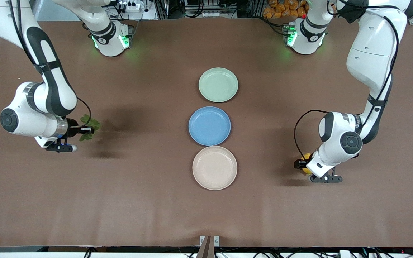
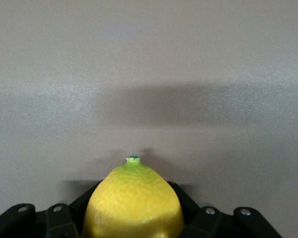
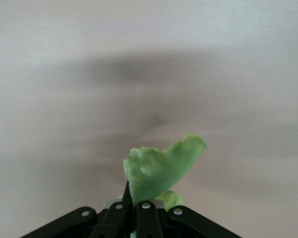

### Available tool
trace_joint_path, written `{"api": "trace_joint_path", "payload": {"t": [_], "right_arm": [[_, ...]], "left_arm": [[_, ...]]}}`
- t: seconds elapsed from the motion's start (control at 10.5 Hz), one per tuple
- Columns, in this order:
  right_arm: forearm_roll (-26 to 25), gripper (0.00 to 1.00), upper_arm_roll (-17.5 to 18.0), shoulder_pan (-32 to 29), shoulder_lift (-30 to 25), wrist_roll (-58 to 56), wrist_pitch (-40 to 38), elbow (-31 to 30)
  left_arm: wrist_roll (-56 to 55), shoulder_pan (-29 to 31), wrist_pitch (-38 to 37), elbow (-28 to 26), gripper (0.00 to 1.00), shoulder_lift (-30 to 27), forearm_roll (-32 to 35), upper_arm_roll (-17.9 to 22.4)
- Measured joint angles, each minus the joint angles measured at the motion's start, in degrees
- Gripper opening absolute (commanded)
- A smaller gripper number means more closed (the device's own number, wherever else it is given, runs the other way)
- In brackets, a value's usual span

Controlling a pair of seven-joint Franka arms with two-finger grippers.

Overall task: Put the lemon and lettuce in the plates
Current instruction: 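Lift the lettuce with the right gripper toward the pale green plate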

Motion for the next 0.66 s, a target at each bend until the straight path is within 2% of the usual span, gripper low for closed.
{"api": "trace_joint_path", "payload": {"t": [0.28,0.66], "right_arm": [[0.58,0.0,0.08,6.32,-1.15,9.89,0.0,0.0],[0.68,0.0,0.2,15.08,-1.8,23.57,0.81,0.67]], "left_arm": [[0.01,0.1,-4.21,0.97,0.53,-1.39,0.01,0.14],[0.01,0.05,-9.27,2.17,0.53,-6.26,0.03,0.07]]}}
